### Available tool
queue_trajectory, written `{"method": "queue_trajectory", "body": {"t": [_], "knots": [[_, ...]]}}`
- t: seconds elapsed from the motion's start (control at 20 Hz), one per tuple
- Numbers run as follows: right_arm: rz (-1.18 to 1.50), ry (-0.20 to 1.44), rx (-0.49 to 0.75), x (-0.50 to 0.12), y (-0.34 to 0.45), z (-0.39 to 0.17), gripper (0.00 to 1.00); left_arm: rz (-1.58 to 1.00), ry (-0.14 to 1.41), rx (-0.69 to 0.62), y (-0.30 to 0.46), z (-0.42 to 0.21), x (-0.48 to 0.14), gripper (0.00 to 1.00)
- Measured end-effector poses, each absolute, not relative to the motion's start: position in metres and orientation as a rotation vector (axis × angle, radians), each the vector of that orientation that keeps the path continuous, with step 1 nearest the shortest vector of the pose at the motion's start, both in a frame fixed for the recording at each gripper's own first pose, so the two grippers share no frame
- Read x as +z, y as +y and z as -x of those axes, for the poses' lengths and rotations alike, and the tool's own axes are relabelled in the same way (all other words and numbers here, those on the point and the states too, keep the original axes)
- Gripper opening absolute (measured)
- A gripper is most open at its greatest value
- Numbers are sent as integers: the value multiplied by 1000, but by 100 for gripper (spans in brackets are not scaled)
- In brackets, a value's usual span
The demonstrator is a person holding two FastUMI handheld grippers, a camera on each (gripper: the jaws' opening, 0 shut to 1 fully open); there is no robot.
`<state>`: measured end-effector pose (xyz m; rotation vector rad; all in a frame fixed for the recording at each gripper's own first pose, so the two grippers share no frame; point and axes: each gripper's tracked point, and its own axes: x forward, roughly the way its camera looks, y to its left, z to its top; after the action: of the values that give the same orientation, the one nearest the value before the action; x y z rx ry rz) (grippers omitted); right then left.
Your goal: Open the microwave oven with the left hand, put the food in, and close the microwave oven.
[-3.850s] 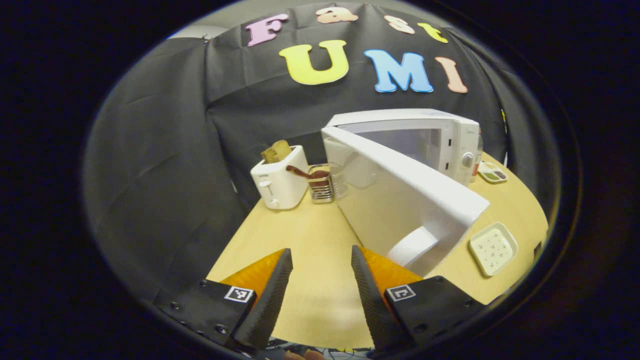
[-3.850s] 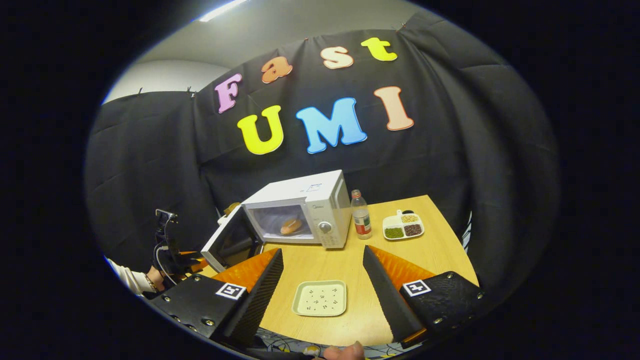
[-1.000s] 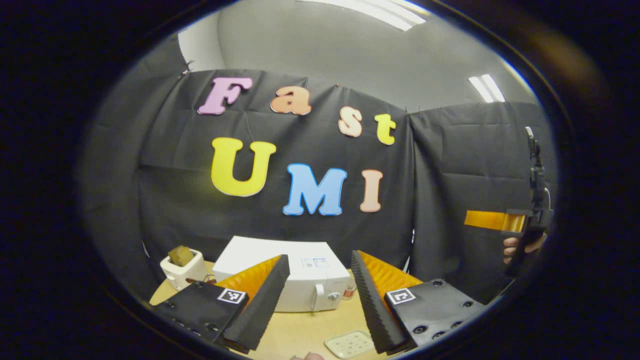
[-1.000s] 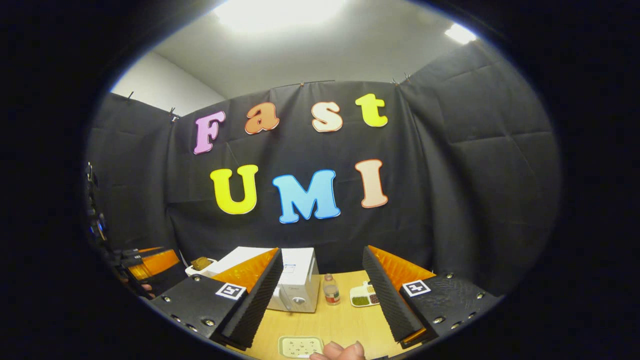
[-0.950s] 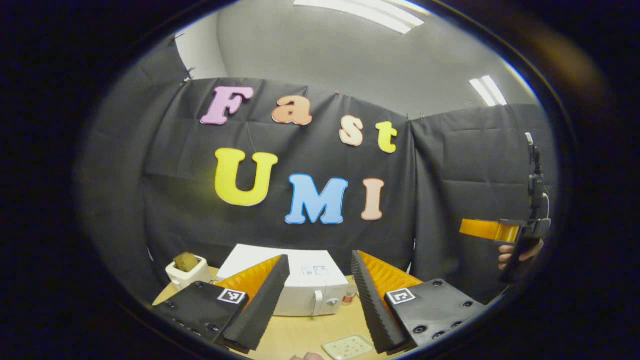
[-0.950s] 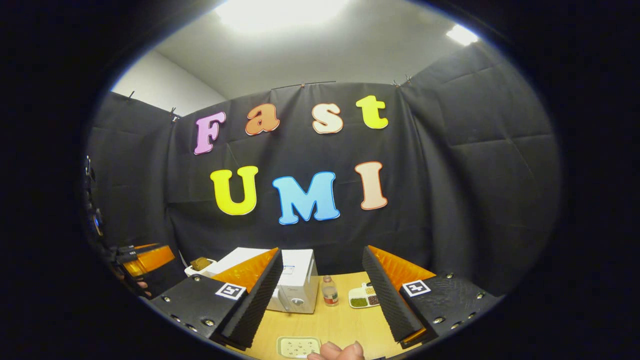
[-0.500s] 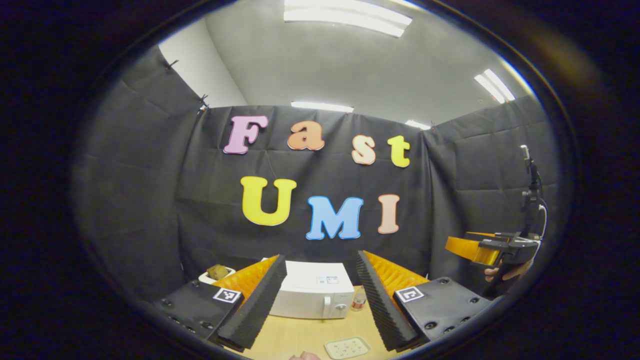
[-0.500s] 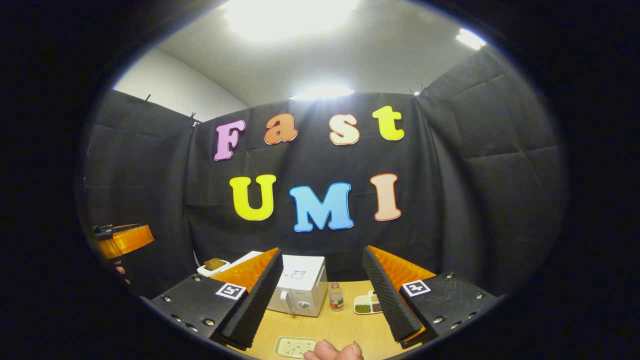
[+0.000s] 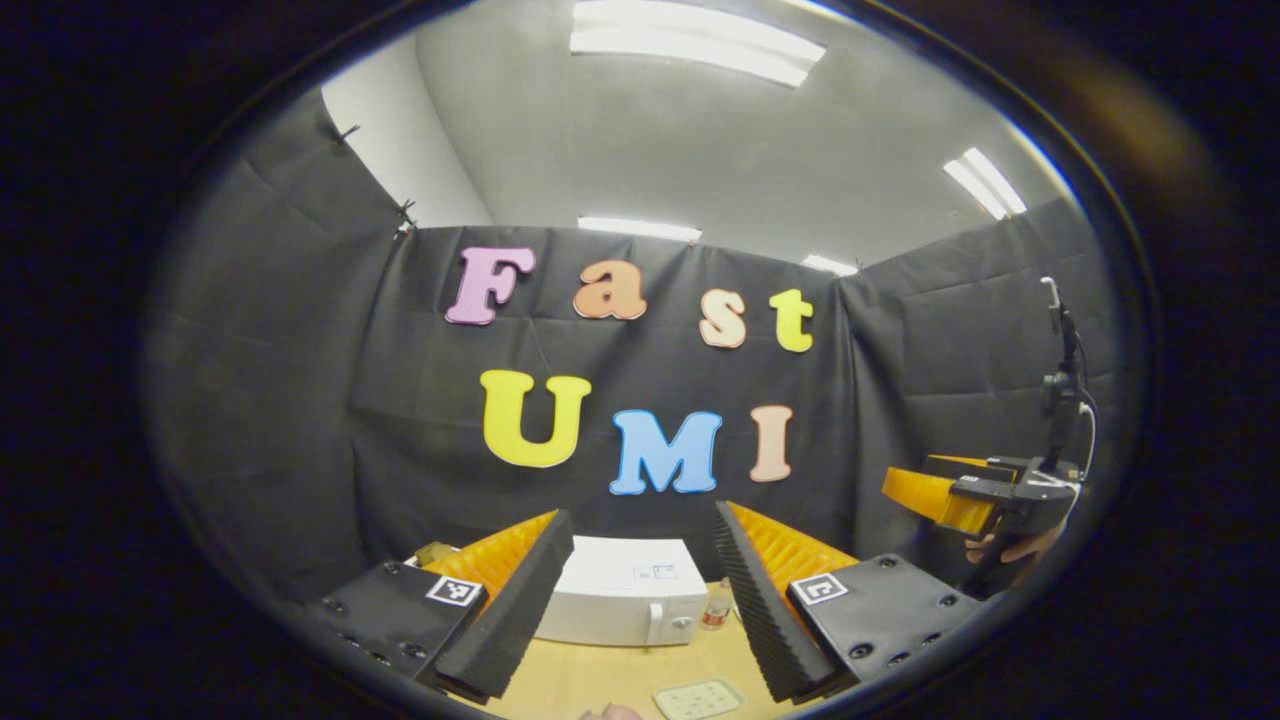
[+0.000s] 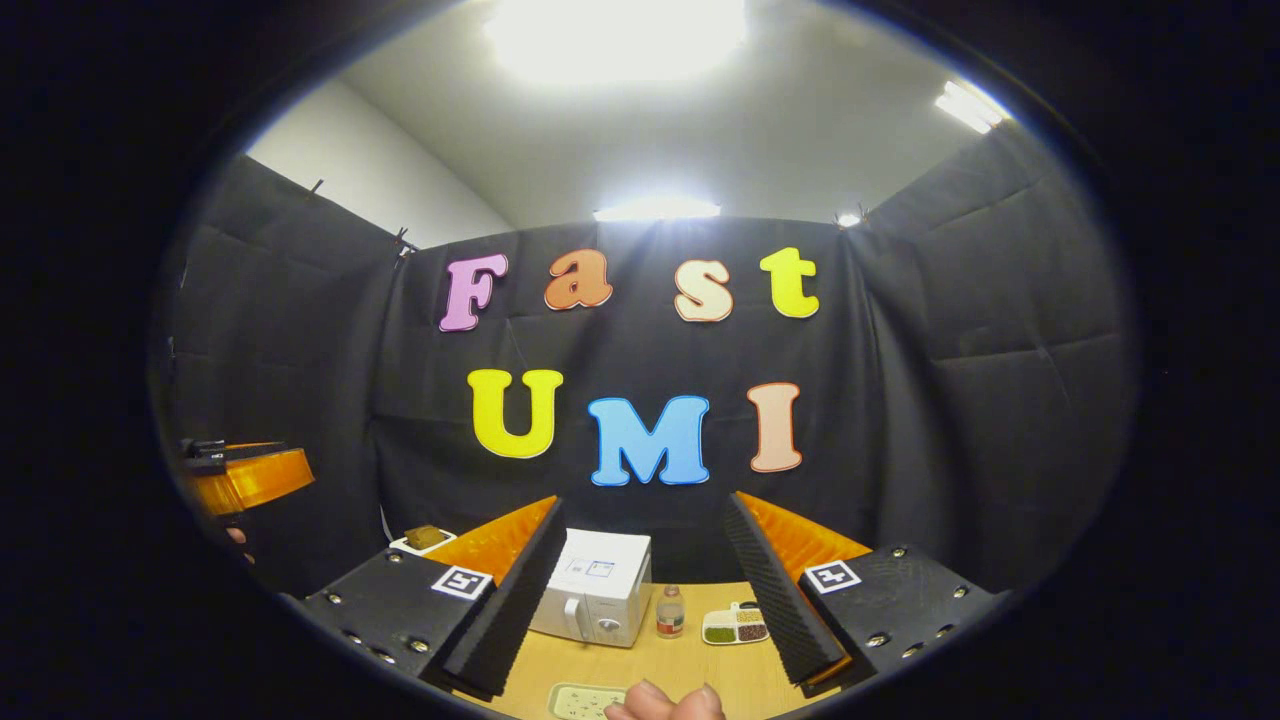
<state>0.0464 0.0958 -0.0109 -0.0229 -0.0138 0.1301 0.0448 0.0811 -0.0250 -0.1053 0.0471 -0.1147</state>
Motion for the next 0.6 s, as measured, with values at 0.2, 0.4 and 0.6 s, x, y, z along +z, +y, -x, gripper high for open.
{"method": "queue_trajectory", "body": {"t": [0.2, 0.4, 0.6], "knots": [[6, -3, 137, -11, 113, -42, 98, 124, 30, -117, 93, -41, -23, 94], [14, 3, 118, -9, 115, -38, 98, 111, 22, -118, 103, -39, -24, 93], [2, 11, 112, -8, 118, -37, 98, 112, 18, -124, 103, -37, -25, 93]]}}
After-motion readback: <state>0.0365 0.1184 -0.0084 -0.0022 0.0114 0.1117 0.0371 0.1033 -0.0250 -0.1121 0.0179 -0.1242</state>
